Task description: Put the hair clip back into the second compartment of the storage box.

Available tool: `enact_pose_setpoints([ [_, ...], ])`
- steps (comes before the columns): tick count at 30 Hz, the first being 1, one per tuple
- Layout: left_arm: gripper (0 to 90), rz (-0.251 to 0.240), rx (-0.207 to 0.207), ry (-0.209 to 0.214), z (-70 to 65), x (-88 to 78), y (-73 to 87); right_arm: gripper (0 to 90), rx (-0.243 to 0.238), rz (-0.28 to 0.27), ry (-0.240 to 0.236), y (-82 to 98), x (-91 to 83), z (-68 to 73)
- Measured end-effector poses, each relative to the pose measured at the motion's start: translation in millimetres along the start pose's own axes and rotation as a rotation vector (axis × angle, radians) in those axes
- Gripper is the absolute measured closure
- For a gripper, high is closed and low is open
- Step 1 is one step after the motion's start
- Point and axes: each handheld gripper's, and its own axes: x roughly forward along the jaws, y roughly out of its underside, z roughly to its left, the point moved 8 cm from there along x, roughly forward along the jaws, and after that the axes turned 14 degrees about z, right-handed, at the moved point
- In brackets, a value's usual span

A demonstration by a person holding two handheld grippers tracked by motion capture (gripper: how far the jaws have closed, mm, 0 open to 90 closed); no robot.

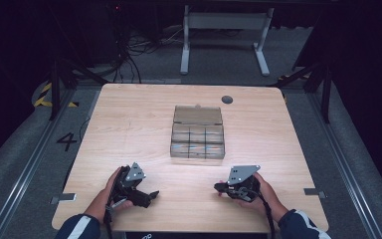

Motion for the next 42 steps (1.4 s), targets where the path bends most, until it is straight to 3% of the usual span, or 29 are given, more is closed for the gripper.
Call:
enact_pose_setpoints([
  [5,0.2,0.0,0.0,0.0,0.0,0.0,0.0,76.4,0.034,-0.021,0.026,0.1,-5.8,-6.0],
  [8,0.2,0.0,0.0,0.0,0.0,0.0,0.0,68.5,0.063,-0.006,0.037,5.9,-4.4,-8.2],
  [11,0.2,0.0,0.0,0.0,0.0,0.0,0.0,62.0,0.071,0.001,0.039,8.5,-2.8,-7.7],
  [16,0.2,0.0,0.0,0.0,0.0,0.0,0.0,51.2,0.127,-0.013,0.022,9.1,-1.0,-5.2],
  [27,0.2,0.0,-0.001,-0.001,0.0,0.0,0.0,43.3,0.093,-0.005,-0.015,7.4,3.9,8.4],
  [42,0.2,0.0,-0.001,0.0,0.0,0.1,-0.1,36.7,0.079,-0.004,0.008,11.8,14.2,-2.6],
])
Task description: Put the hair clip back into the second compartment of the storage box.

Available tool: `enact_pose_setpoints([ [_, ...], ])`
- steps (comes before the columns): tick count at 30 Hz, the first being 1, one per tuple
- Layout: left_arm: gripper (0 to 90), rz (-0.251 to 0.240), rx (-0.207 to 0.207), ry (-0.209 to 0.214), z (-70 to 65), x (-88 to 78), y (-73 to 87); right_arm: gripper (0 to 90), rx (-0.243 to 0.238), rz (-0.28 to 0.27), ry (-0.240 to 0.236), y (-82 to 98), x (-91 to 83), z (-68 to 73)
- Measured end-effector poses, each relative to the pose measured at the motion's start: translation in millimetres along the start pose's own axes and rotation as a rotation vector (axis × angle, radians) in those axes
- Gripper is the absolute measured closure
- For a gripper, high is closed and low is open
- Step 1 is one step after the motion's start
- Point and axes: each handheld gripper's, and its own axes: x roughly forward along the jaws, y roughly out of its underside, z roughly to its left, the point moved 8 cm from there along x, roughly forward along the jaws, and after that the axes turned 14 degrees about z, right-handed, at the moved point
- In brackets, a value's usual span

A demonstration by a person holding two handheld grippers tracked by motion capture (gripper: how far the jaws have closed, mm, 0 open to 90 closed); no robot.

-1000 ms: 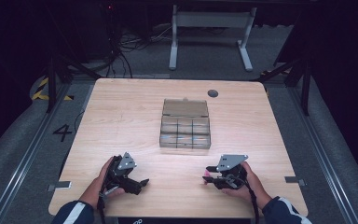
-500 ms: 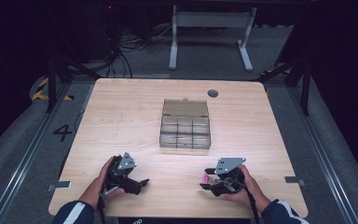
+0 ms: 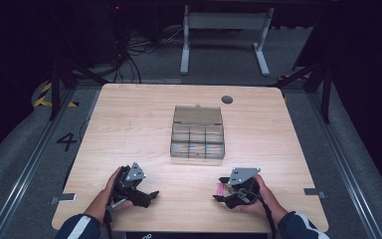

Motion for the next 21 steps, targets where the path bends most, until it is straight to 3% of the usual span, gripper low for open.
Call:
enact_pose_setpoints([
  [7,0.1,0.0,0.002,0.002,0.0,0.1,-0.1,40.4,-0.016,-0.008,-0.008,-0.5,0.2,2.3],
  [9,0.1,0.001,0.003,0.002,0.0,0.1,-0.1,51.8,-0.022,-0.014,-0.013,-0.5,-0.9,2.8],
  [19,0.1,0.002,0.002,0.005,-0.2,0.1,-0.2,46.5,-0.027,-0.003,-0.002,-6.9,3.1,4.6],
  [21,0.1,0.001,0.001,0.004,-0.2,0.1,-0.3,49.0,-0.025,-0.005,-0.002,-9.3,4.7,5.4],
])
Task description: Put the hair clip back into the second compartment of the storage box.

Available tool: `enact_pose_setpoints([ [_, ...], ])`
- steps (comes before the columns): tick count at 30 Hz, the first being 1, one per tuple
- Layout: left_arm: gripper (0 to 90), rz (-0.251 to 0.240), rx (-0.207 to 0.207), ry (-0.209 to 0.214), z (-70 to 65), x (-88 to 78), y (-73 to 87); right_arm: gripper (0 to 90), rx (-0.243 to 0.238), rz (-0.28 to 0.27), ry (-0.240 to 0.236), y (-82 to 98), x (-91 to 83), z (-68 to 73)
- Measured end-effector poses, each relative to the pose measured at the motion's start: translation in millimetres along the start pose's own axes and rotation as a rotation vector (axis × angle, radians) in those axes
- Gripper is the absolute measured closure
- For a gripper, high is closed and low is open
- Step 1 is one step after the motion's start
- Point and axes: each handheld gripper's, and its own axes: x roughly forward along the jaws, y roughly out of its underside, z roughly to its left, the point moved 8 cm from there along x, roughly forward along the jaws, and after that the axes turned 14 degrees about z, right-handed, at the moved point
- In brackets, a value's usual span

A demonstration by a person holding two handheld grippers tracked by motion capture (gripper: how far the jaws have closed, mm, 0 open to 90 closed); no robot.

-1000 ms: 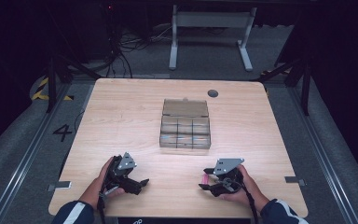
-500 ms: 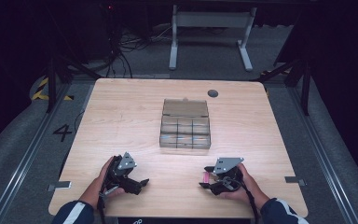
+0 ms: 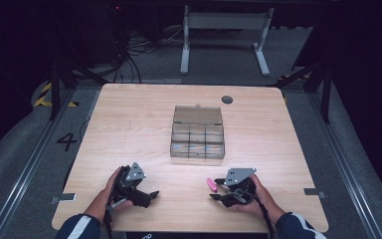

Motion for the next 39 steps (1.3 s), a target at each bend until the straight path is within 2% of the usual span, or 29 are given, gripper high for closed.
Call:
enact_pose_setpoints([
  [2,0.1,0.002,0.001,-0.001,0.1,-0.1,0.1,52.0,0.005,-0.004,0.003,-2.0,1.2,-0.1],
  [7,0.1,0.001,0.0,-0.001,0.0,-0.1,0.1,67.5,0.041,-0.004,0.017,-5.3,2.2,-2.8],
  [11,0.1,0.002,0.0,0.0,0.0,-0.1,0.1,75.9,0.04,0.003,0.018,-5.4,1.6,-3.8],
  [22,0.1,0.001,0.001,-0.001,0.1,-0.1,0.1,76.6,0.039,0.01,0.014,-3.7,-1.7,-7.5],
  [39,0.1,0.002,0.001,-0.001,0.1,-0.1,0.1,76.7,0.018,-0.022,0.053,-11.9,-22.2,-14.5],
])
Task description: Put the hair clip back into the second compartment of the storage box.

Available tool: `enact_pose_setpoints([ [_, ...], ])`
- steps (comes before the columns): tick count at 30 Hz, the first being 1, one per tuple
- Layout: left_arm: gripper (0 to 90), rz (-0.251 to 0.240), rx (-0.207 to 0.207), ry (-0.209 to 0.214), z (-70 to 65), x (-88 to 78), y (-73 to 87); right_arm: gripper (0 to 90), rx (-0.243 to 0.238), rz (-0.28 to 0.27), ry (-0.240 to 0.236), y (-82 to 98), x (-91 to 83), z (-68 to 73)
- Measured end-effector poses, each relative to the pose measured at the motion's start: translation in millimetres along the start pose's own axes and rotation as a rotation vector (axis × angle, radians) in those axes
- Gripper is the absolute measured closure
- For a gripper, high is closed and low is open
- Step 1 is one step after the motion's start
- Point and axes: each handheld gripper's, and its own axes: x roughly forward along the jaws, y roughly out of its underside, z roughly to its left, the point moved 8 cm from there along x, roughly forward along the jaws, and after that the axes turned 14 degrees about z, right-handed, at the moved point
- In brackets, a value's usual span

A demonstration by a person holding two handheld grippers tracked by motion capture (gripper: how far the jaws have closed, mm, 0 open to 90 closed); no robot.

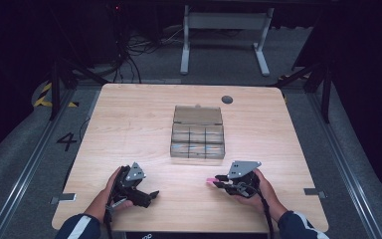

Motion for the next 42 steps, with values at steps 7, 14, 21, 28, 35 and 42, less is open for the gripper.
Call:
enact_pose_setpoints([
  [7,0.1,0.0,0.0,0.0,-0.1,0.0,0.0,76.7,-0.012,-0.023,0.008,-8.5,-8.1,-2.1],
  [14,0.1,0.0,-0.001,-0.001,-0.1,0.1,-0.1,76.7,-0.015,-0.052,0.011,-18.1,-19.1,-7.4],
  [21,0.1,0.0,-0.002,-0.002,-0.1,0.0,-0.1,76.7,-0.027,-0.057,0.014,-25.9,-24.3,-11.6],
  [28,0.1,-0.001,-0.002,-0.003,0.1,0.1,-0.3,76.7,-0.025,-0.09,0.029,-36.8,-35.4,-19.2],
  [35,0.1,0.0,-0.003,-0.002,-0.1,0.1,-0.2,76.7,-0.025,-0.111,0.032,-48.5,-41.6,-27.4],
  [42,0.2,-0.001,-0.004,-0.006,0.2,-0.2,0.2,76.7,-0.033,-0.131,0.037,-63.9,-45.3,-35.1],
])
